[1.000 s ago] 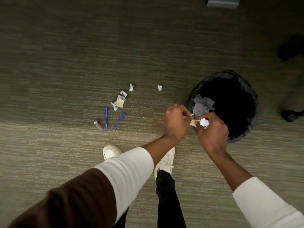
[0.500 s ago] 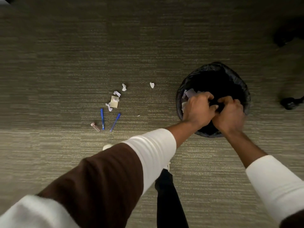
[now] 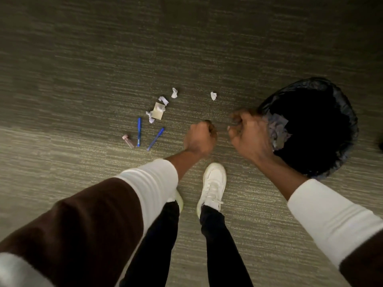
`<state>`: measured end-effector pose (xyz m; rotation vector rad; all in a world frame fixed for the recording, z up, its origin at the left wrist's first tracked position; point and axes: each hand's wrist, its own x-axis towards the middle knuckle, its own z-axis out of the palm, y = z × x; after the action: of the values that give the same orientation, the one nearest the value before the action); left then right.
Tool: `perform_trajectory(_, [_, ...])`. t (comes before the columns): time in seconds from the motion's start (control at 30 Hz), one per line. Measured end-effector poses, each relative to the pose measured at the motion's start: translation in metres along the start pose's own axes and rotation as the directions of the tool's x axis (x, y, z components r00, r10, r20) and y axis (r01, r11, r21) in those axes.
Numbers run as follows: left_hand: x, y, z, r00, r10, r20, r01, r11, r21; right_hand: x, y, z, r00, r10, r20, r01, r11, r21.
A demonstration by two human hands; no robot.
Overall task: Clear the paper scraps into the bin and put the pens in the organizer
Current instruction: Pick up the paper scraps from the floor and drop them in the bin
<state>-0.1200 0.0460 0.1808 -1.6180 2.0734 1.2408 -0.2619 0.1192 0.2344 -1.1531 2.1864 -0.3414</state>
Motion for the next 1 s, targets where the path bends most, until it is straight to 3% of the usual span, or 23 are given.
perform_trajectory(0.1, [0.02, -0.055, -0.018, 0.996, -0.076, -0.042, 0.078, 0.996, 0.05, 0.04, -0.015, 0.04, 0.991, -0.014, 0.13, 0.025, 0.996, -0.081])
perform_trajectory(0.23, [0.06, -0.127, -0.027, 0.985, -0.157, -0.077, 0.167, 0.973, 0.159, 0.103, -0.008, 0.103, 0.965, 0.167, 0.2, -0.118, 0.965, -0.236])
perform_trajectory(0.37, [0.112, -0.191, -0.018, 0.961, -0.237, -0.142, 0.262, 0.945, 0.195, 0.154, 0.012, 0.163, 0.958, 0.268, 0.101, -0.239, 0.942, -0.234])
perform_trajectory(0.5, [0.167, -0.227, -0.006, 0.951, -0.15, -0.269, 0.239, 0.911, 0.336, 0.206, 0.028, 0.206, 0.947, 0.315, 0.065, -0.296, 0.932, -0.207])
perform_trajectory(0.6, [0.19, -0.234, 0.007, 0.923, -0.14, -0.358, 0.245, 0.932, 0.266, 0.233, 0.036, 0.232, 0.947, 0.313, 0.07, -0.283, 0.919, -0.274])
perform_trajectory(0.67, [0.196, -0.23, 0.016, 0.901, -0.176, -0.395, 0.26, 0.95, 0.17, 0.239, 0.03, 0.247, 0.967, 0.251, 0.045, -0.218, 0.905, -0.365])
perform_trajectory(0.77, [0.205, -0.22, 0.023, 0.899, -0.262, -0.352, 0.313, 0.945, 0.096, 0.239, 0.009, 0.266, 0.999, 0.022, 0.027, -0.007, 0.886, -0.463])
perform_trajectory(1.0, [0.204, -0.233, 0.023, 0.875, -0.286, -0.39, 0.363, 0.921, 0.141, 0.233, -0.048, 0.297, 0.97, -0.234, 0.068, 0.243, 0.932, -0.268])
